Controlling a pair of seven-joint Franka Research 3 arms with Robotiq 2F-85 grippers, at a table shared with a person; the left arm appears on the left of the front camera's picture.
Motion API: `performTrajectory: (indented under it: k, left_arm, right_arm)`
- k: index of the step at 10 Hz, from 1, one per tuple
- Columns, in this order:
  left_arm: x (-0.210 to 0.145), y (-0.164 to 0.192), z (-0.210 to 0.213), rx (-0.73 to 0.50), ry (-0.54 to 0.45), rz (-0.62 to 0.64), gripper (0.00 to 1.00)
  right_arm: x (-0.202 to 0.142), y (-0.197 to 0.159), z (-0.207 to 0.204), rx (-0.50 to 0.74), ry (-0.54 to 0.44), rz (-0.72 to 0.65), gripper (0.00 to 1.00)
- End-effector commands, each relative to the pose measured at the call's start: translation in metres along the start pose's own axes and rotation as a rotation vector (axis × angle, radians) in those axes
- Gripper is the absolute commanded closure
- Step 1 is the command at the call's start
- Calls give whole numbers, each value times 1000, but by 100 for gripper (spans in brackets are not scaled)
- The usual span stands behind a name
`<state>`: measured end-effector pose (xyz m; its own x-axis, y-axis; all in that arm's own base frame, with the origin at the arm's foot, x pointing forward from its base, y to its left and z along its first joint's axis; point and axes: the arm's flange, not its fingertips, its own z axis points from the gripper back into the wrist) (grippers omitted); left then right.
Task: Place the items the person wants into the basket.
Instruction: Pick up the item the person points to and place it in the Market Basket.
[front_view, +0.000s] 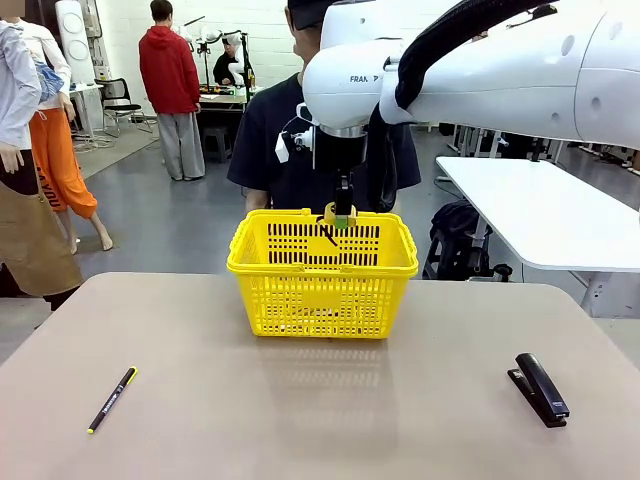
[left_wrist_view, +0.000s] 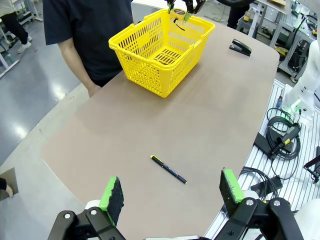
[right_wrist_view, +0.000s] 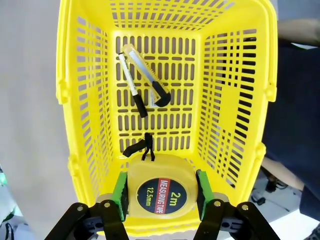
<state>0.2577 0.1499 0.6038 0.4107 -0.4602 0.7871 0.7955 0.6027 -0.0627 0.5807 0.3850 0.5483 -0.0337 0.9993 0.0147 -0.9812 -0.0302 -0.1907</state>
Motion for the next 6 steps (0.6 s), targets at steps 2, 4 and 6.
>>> performTrajectory:
  k: [2,4,6]
  left_arm:
    - [-1,2,0,0,-16,-18,0]
    - [-1,2,0,0,-16,-18,0]
    - [-1,2,0,0,-16,-18,0]
  right_arm:
    - [0,0,0,0,0,0,35]
    - [-11,-7,-25,53,9,36,35]
    - [-16,-15,-44,81,12,31,35]
